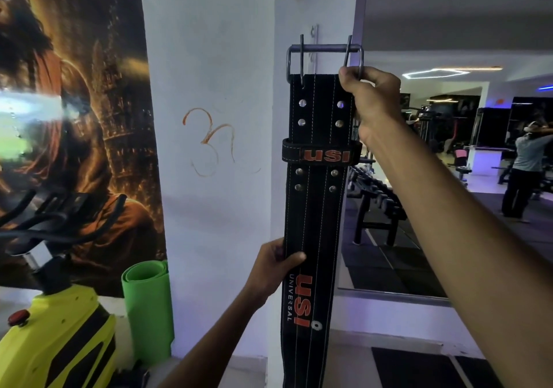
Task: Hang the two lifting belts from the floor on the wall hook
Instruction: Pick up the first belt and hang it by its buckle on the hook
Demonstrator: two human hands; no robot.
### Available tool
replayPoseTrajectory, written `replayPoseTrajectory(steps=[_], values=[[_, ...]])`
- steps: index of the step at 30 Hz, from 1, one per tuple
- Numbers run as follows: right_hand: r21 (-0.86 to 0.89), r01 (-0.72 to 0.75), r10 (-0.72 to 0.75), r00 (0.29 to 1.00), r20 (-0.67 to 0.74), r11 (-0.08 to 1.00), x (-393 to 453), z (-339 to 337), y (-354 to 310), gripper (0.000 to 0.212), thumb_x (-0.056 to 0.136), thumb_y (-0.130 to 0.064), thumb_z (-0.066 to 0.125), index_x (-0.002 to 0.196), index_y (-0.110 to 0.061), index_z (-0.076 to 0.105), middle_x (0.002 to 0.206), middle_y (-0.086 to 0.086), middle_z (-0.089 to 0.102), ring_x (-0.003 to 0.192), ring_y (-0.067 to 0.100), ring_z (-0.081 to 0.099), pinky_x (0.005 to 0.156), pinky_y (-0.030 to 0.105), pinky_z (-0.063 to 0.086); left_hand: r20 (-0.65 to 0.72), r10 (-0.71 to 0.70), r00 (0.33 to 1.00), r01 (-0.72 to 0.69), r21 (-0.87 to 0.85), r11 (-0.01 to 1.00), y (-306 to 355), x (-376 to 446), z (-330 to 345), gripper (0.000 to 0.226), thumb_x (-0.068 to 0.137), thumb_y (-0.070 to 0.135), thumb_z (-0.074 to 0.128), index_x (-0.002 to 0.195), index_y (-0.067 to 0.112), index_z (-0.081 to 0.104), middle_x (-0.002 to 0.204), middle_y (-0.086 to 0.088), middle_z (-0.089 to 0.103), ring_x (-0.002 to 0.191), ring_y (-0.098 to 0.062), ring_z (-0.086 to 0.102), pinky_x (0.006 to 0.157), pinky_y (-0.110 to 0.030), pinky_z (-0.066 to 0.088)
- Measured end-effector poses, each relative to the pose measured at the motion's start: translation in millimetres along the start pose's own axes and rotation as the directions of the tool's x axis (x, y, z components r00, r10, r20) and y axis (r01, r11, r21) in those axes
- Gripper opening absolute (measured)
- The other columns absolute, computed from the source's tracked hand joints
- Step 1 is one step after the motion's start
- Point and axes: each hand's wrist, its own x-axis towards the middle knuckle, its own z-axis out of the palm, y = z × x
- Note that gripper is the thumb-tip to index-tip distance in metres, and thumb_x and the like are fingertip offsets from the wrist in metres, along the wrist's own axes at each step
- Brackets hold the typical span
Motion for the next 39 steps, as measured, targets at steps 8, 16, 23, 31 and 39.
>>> replayPoseTrajectory(steps=[8,16,23,31,39], values=[[-0.092,0.071,-0.073,0.997,-0.017,0.993,5,1,13,0.020,0.088,-0.013,0.072,0.101,0.002,0.071,0.079,-0.003,0.065,0.047,-0.014,0.056,0.047,0.001,0.043,0.131,-0.049,0.990,0.035,0.105,0.994,-26,-9,-10,0.018,0.094,0.009,0.066,0.106,0.021,0.073,0.102,0.006,0.079,0.098,-0.014,0.074,0.085,-0.026,0.057],[-0.075,0.058,-0.058,0.998,0.011,0.996,4,-10,36,0.021,0.086,-0.013,0.074,0.101,0.001,0.071,0.074,-0.007,0.064,0.055,-0.012,0.056,0.055,-0.002,0.043,-0.312,0.275,0.909,-0.290,-0.003,0.957,125,72,-1,0.026,0.106,0.037,0.042,0.125,0.021,0.047,0.127,-0.006,0.063,0.103,-0.008,0.070,0.073,-0.019,0.057],[-0.062,0.040,-0.042,0.999,-0.026,0.997,0,-26,45,0.034,0.087,-0.015,0.073,0.112,-0.005,0.053,0.073,-0.008,0.058,0.052,-0.003,0.060,0.047,0.016,0.050,-0.230,0.485,0.844,-0.448,0.196,0.872,180,124,22,0.047,0.097,0.016,0.061,0.141,0.025,0.047,0.111,-0.013,0.071,0.097,-0.021,0.072,0.084,-0.034,0.060],[-0.187,0.132,-0.122,0.990,0.063,0.973,30,-59,66,0.035,0.088,-0.019,0.071,0.115,-0.020,0.048,0.080,0.004,0.064,0.068,0.009,0.060,0.062,0.017,0.048,-0.304,0.439,0.845,-0.367,0.269,0.891,168,147,51,0.046,0.092,0.018,0.069,0.132,0.024,0.048,0.105,-0.009,0.074,0.093,-0.032,0.075,0.087,-0.044,0.063],[-0.329,0.370,-0.363,0.928,0.086,0.868,65,-69,107,0.031,0.088,-0.019,0.069,0.116,-0.020,0.056,0.088,-0.016,0.060,0.075,0.013,0.066,0.066,0.024,0.050,-0.296,0.402,0.867,-0.320,0.288,0.902,140,194,53,0.046,0.090,0.023,0.072,0.132,0.020,0.055,0.111,-0.006,0.074,0.103,-0.024,0.074,0.093,-0.051,0.060]])
